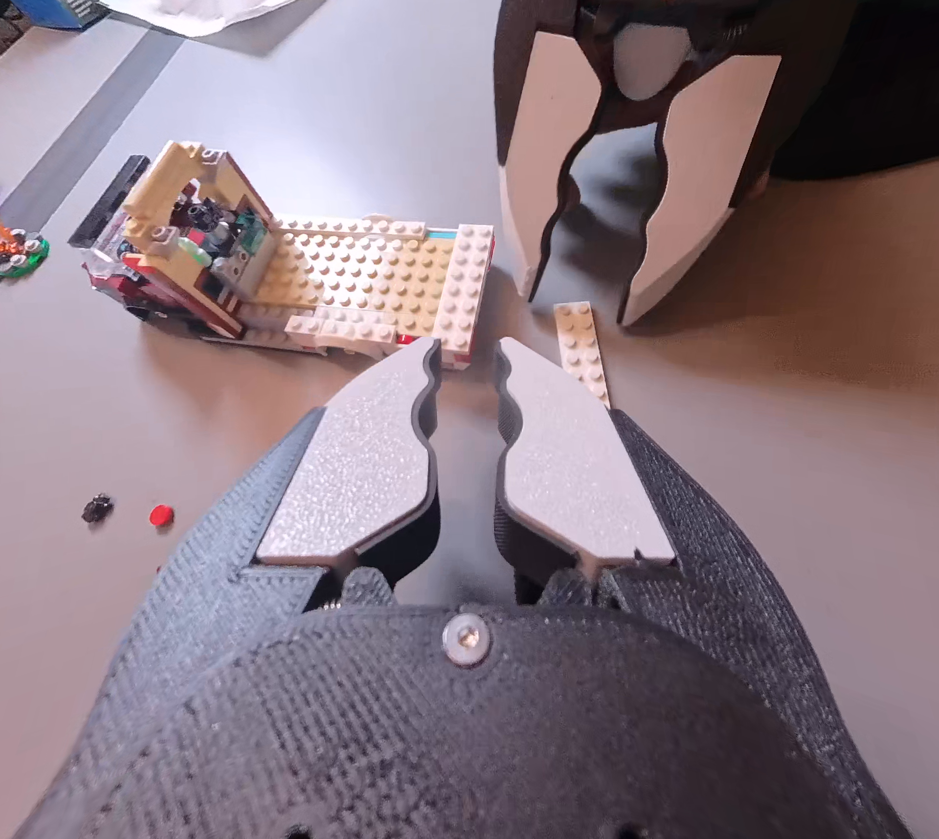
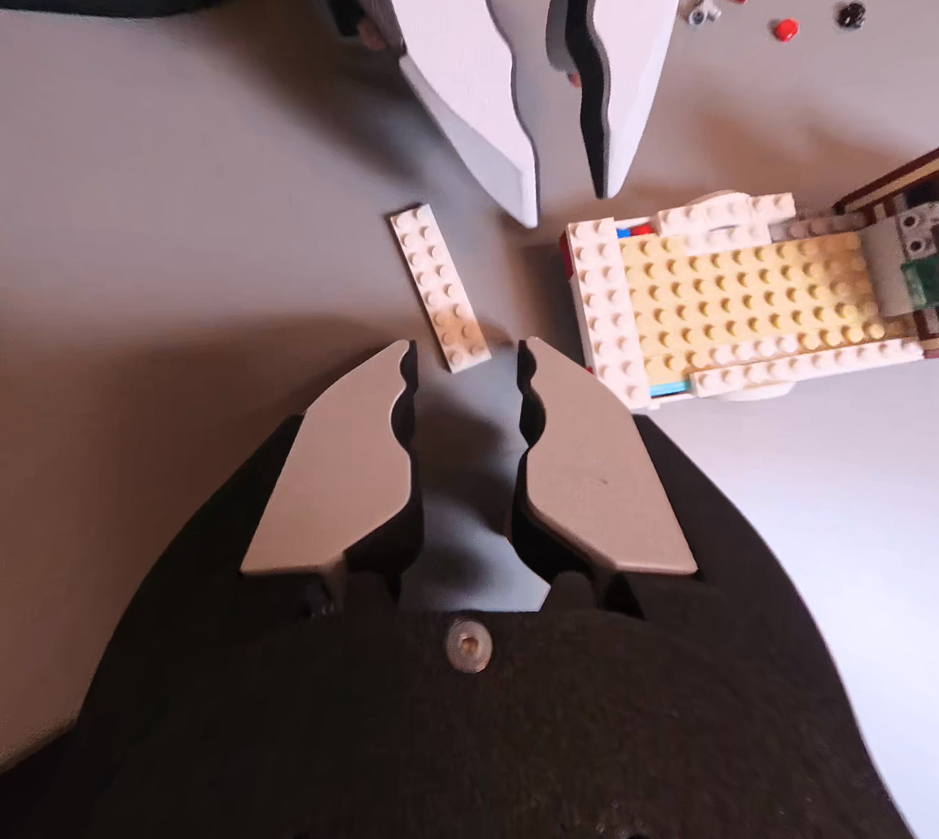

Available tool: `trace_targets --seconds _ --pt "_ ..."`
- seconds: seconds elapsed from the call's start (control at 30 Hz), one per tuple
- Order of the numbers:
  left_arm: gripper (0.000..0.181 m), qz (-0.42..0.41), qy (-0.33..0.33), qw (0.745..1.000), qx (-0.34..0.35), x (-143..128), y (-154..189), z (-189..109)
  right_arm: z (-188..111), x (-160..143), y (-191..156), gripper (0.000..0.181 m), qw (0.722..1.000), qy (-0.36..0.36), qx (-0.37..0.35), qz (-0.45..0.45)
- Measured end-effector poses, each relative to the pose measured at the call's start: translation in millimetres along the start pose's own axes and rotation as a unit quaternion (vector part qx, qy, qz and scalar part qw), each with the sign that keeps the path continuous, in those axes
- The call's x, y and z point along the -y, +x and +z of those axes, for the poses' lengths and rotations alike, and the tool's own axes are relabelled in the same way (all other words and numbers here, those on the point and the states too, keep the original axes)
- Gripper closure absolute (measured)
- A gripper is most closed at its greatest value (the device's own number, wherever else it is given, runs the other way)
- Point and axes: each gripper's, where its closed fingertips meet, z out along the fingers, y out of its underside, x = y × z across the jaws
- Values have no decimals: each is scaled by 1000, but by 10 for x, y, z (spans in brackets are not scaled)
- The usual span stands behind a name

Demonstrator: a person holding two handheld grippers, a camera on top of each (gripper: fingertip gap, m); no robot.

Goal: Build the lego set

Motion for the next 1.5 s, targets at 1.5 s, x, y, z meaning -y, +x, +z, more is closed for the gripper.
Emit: trace_targets --seconds 1.5 --pt "138 -57 -50 997 5 -100 -177 -11 -353 197 711 165 993 85 -59 63"
